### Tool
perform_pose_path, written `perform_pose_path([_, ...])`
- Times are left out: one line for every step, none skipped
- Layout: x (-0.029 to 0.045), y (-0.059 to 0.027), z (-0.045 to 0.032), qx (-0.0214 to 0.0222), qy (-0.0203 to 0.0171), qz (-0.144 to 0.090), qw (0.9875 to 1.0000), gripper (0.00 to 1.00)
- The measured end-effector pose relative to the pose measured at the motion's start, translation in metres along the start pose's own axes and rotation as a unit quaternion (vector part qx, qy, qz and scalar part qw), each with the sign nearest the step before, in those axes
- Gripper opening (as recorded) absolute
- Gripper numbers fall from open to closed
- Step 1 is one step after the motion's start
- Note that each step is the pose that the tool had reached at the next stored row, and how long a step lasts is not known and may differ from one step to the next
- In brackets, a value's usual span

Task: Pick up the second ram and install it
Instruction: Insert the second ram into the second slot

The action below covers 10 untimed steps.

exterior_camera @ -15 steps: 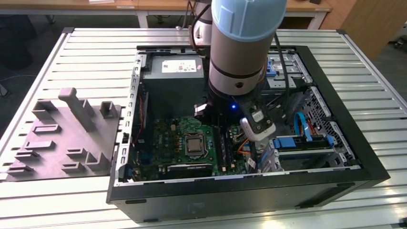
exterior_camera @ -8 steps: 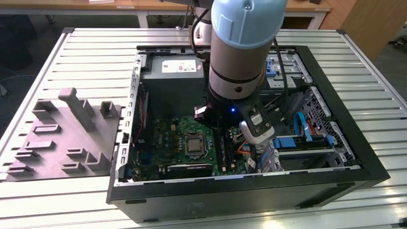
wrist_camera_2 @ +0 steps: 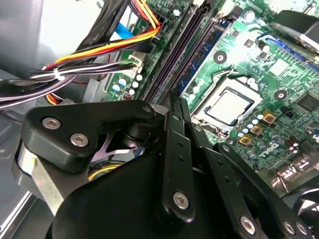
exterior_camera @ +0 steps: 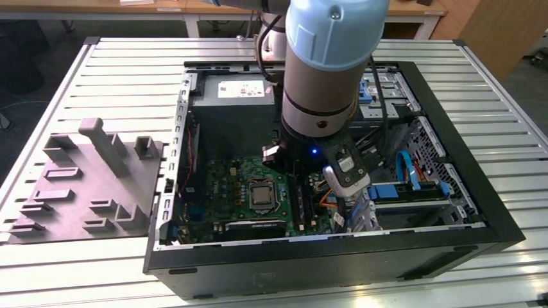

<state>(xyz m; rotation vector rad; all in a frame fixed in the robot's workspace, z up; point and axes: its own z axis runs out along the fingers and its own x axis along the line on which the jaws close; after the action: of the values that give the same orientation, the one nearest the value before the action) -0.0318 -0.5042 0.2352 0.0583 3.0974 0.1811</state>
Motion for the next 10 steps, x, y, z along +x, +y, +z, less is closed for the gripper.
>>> perform_pose_path([0.0000, -0.0002, 0.0005, -0.0001, 0.0000, 0.000, 1.0000, 0.11])
perform_pose_path([-0.0001, -0.0002, 0.0007, -0.0001, 0.0001, 0.000, 1.0000, 0.11])
perform_pose_path([0.0000, -0.0002, 0.0007, 0.0000, 0.0001, 0.000, 1.0000, 0.11])
perform_pose_path([0.0000, -0.0002, 0.0007, 0.0000, 0.0001, 0.000, 1.0000, 0.11])
perform_pose_path([0.0000, -0.0003, 0.0009, -0.0001, 0.0001, 0.000, 1.0000, 0.11])
perform_pose_path([0.0000, -0.0003, 0.0012, -0.0002, 0.0001, 0.000, 1.0000, 0.11])
perform_pose_path([0.0000, -0.0003, 0.0015, -0.0003, 0.0001, 0.000, 1.0000, 0.11])
perform_pose_path([0.0000, -0.0003, 0.0016, -0.0002, 0.0001, 0.000, 1.0000, 0.11])
perform_pose_path([0.0000, -0.0004, 0.0016, -0.0001, 0.0001, 0.000, 1.0000, 0.11])
perform_pose_path([0.0000, -0.0004, 0.0016, -0.0001, 0.0001, 0.000, 1.0000, 0.11])
